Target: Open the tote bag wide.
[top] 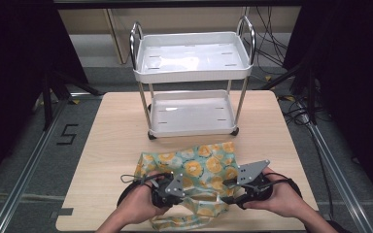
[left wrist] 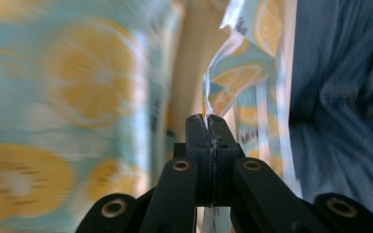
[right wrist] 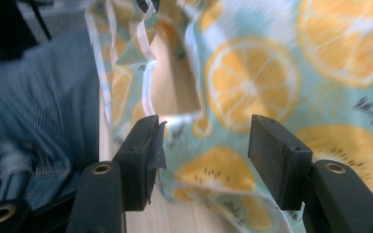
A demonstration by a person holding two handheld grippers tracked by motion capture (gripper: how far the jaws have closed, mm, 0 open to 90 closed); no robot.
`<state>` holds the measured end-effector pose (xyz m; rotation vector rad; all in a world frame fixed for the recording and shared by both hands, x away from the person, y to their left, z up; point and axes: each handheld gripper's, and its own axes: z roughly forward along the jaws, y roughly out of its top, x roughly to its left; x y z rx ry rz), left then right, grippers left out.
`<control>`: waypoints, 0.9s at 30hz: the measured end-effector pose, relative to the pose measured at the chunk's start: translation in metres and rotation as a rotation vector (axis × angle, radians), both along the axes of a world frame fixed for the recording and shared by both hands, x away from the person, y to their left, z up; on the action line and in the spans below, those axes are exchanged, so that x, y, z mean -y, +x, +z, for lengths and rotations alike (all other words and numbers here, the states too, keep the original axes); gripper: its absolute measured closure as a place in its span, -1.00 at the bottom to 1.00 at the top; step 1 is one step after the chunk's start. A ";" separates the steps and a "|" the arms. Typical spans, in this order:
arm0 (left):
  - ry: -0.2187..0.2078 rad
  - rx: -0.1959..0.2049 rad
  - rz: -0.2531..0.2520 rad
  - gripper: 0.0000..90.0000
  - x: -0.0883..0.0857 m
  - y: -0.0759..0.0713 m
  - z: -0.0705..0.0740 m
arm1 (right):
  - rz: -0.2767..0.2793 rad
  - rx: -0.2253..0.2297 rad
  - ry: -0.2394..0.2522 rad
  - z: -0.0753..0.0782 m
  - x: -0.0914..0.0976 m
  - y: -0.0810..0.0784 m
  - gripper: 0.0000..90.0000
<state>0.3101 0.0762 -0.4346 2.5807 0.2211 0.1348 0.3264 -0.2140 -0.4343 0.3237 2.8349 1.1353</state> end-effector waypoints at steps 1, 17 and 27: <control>-0.056 0.025 0.034 0.98 -0.004 0.003 0.011 | 0.017 0.018 0.015 0.002 0.000 0.002 0.04; -0.286 0.244 0.299 0.99 -0.025 0.025 0.057 | -0.008 0.118 0.202 0.033 0.004 0.001 -0.21; -0.296 0.263 0.357 0.98 -0.024 0.042 0.059 | 0.018 0.162 0.127 0.034 -0.012 0.002 -0.41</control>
